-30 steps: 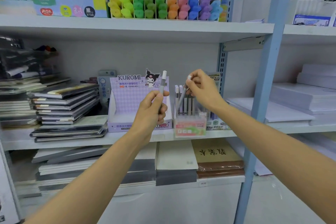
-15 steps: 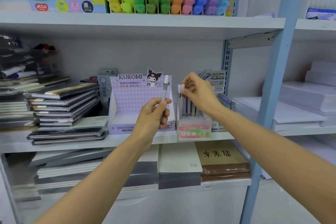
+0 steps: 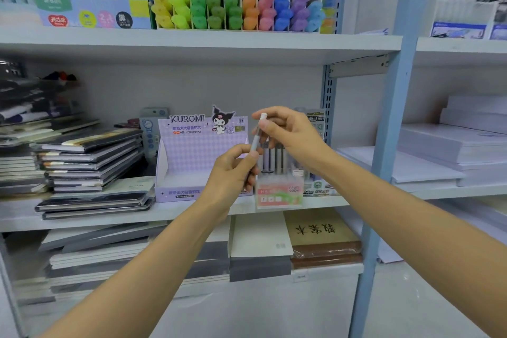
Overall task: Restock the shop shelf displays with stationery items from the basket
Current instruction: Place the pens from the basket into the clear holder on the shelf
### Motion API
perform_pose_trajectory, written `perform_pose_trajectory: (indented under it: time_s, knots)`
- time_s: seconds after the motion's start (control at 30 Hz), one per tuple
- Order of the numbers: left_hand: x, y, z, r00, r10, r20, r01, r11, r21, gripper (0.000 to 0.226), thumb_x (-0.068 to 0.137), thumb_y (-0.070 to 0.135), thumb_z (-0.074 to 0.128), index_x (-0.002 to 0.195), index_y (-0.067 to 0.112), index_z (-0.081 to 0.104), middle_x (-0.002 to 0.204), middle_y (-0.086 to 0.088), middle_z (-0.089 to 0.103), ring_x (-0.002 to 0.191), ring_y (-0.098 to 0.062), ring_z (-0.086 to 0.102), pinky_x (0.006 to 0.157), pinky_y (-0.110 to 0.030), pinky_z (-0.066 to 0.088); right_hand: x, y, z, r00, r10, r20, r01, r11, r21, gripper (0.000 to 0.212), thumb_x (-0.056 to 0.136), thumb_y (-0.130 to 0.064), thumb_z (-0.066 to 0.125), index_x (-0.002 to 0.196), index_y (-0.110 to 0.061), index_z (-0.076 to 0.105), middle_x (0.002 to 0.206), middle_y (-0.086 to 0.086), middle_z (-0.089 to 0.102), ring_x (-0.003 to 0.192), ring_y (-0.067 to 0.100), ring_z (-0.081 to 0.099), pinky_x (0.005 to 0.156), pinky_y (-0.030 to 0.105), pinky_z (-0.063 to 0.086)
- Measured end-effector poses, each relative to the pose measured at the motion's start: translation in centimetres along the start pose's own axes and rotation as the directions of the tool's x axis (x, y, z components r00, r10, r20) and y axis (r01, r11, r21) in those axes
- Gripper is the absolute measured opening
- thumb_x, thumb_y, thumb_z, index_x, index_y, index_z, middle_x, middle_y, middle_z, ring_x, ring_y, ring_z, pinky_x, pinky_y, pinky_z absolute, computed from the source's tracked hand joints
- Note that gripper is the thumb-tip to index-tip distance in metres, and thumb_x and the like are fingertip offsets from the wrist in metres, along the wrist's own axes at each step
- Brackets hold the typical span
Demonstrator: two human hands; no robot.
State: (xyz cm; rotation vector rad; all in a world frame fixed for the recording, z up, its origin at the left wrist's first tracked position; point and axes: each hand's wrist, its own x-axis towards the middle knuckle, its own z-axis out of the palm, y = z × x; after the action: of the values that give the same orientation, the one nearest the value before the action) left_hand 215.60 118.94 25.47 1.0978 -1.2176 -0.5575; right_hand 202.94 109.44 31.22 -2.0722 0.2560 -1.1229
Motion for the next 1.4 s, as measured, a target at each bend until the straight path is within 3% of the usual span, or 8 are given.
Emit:
perform_pose_trajectory:
  time_s: [0.1,0.17,0.27,0.5,0.7,0.97,1.17,1.4]
  knots:
    - [-0.1,0.3,0.6,0.999,0.019,-0.035,-0.016,0.997,0.075,0.016,0.099,0.023,0.053,0.113,0.019,0.061,0.090,-0.002,0.064,0.077,-0.016,0.059,0.066,-0.021,0.051,-0.2,-0.2,-1.1,0.994,-0.038,-0.107,0.042,0.999,0.035,0.011,0.098,-0.009,0.053,0.104,-0.005,0.061,0.090,0.019,0.069,0.072,0.015,0.065,0.062,0.024,0.052]
    - [-0.3,-0.1,0.6,0.992,0.095,-0.088,-0.065,0.953,0.296,0.025,0.097,0.026,0.056,0.122,0.025,0.054,0.115,0.004,0.058,0.099,-0.012,0.057,0.075,-0.015,0.048,-0.1,-0.2,-2.3,0.969,-0.046,-0.241,0.063,0.996,0.062,0.008,0.099,-0.009,0.051,0.099,-0.008,0.059,0.085,0.012,0.066,0.068,0.014,0.063,0.060,0.023,0.051]
    - [-1.3,-1.2,0.1,0.960,0.274,0.051,-0.246,0.747,0.617,0.042,0.096,0.020,0.056,0.136,0.024,0.046,0.140,0.008,0.044,0.127,-0.011,0.041,0.104,-0.027,0.037,0.1,0.5,-4.0,0.914,-0.044,-0.404,0.061,0.998,0.029,0.009,0.100,-0.015,0.050,0.096,-0.009,0.056,0.083,0.009,0.064,0.068,0.015,0.062,0.059,0.023,0.050]
    - [-2.1,-4.3,0.0,0.933,0.244,0.264,-0.351,0.459,0.816,0.062,0.096,0.025,0.054,0.151,0.024,0.026,0.159,0.009,0.022,0.143,-0.011,0.021,0.117,-0.033,0.021,-0.4,3.9,-2.8,0.948,-0.034,-0.318,-0.039,0.975,-0.221,0.009,0.098,-0.010,0.053,0.096,-0.007,0.061,0.088,0.012,0.068,0.077,0.019,0.068,0.068,0.020,0.055]
    - [-2.2,-5.0,-0.2,0.922,0.268,0.279,-0.374,0.429,0.822,0.065,0.096,0.024,0.054,0.152,0.025,0.022,0.160,0.010,0.015,0.144,-0.010,0.020,0.115,-0.032,0.023,0.2,5.2,-1.6,0.989,-0.017,-0.146,-0.044,0.913,-0.406,0.014,0.096,-0.011,0.057,0.102,-0.005,0.067,0.087,0.009,0.071,0.080,0.020,0.068,0.082,0.035,0.057]
    - [-2.1,-5.8,-0.2,0.912,0.298,0.281,-0.393,0.448,0.803,0.068,0.095,0.021,0.055,0.152,0.026,0.019,0.161,0.009,0.013,0.144,-0.010,0.018,0.115,-0.030,0.021,1.6,5.8,-0.7,0.986,-0.047,-0.162,-0.033,0.888,-0.458,0.010,0.093,-0.012,0.061,0.101,-0.014,0.055,0.075,0.002,0.067,0.069,0.012,0.066,0.072,0.035,0.058]
    - [-2.1,-5.7,-0.1,0.909,0.306,0.282,-0.401,0.461,0.792,0.068,0.095,0.020,0.055,0.153,0.024,0.020,0.161,0.011,0.012,0.144,-0.009,0.020,0.115,-0.032,0.023,1.2,6.6,-0.5,0.993,-0.032,-0.113,-0.047,0.769,-0.637,0.029,0.093,-0.018,0.062,0.122,-0.014,0.062,0.105,0.006,0.061,0.091,0.013,0.056,0.086,0.028,0.047]
    - [-5.6,-8.1,-1.2,0.882,0.462,0.093,-0.368,0.552,0.748,0.048,0.090,0.007,0.056,0.137,0.015,0.048,0.138,-0.001,0.045,0.127,-0.015,0.043,0.105,-0.030,0.037,-5.7,4.3,1.9,0.951,-0.286,-0.116,0.208,0.873,-0.441,0.016,0.095,-0.011,0.056,0.107,-0.009,0.065,0.096,-0.002,0.063,0.079,0.010,0.057,0.070,0.019,0.046]
